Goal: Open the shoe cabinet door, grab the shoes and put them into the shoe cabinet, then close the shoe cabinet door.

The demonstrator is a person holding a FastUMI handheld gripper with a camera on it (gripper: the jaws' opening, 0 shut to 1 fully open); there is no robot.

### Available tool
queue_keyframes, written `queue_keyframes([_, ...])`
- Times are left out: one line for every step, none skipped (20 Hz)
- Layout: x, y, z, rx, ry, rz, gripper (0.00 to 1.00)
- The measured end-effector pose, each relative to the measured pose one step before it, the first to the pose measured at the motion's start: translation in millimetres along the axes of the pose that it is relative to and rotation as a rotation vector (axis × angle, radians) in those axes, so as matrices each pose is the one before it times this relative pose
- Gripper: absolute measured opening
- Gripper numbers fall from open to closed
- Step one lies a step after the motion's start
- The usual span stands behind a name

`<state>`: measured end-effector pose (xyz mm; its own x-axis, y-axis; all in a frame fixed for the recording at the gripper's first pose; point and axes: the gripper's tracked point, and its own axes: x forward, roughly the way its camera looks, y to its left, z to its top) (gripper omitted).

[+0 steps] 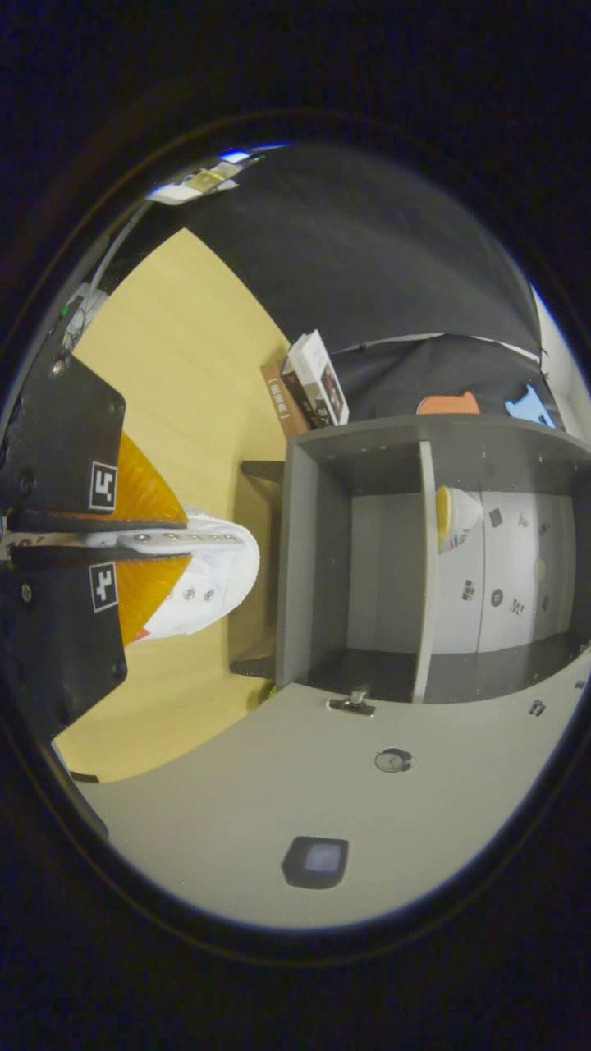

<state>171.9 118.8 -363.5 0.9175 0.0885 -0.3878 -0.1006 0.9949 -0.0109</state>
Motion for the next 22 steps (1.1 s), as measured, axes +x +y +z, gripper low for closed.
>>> queue_keyframes([-1.29,-1.6,16.67,0.00022,-0.01471,-0.00685,0.1])
queue_keyframes([-0.91,-1.39,18.73,-0.00103,-0.01621,-0.00581,0.1])
queue_keyframes([-0.33,-1.97,18.95,-0.00134,-0.01932,-0.00862,0.1])
queue_keyframes([1.25,-2.28,16.12,-0.00811,-0.01348,-0.00913,0.1])
queue_keyframes([2.95,-1.83,16.83,-0.00986,-0.0153,-0.01262,0.1])
queue_keyframes([3.27,-1.17,16.75,-0.00507,-0.01341,-0.00505,0.1])
queue_keyframes([3.5,0.18,16.4,0.00149,-0.0135,-0.00173,0.1])
queue_keyframes([4.0,0.47,15.67,0.00248,-0.00602,-0.00306,0.1])
queue_keyframes([5.1,-0.77,15.82,0.00106,-0.01204,0.00021,0.1])
queue_keyframes([5.07,-0.23,14.26,0.00027,-0.01187,0.00092,0.1])
queue_keyframes([7.71,-0.34,15.43,0.00133,-0.01055,-0.0039,0.09])
queue_keyframes([5.9,-1.81,12.31,0.00142,-0.00672,-0.00484,0.1])
queue_keyframes([6.25,-0.39,13.73,0.00269,-0.0077,-0.00106,0.1])
queue_keyframes([6.62,0.94,14.53,-0.00139,-0.01125,0.0014,0.1])
queue_keyframes([8.65,-0.01,13.25,0.00124,-0.01439,-0.00054,0.1])
queue_keyframes([8.44,0.97,12.01,-0.00286,-0.01078,0.00121,0.1])
queue_keyframes([9.63,-0.76,9.71,0.0001,-0.00404,-0.00108,0.1])
queue_keyframes([10.85,0.26,7.97,0.0036,0.00027,0.00041,0.09])
queue_keyframes([8.19,-0.91,7.18,0.00452,0.0005,-0.00003,0.1])
queue_keyframes([12.07,-1.29,8.22,0.00251,0.00134,-0.00009,0.09])
queue_keyframes([11.13,-3.29,7.78,-0.00167,-0.0006,-0.0071,0.1])
queue_keyframes([9.46,-3.76,5.19,-0.00349,0.00219,-0.01028,0.1])
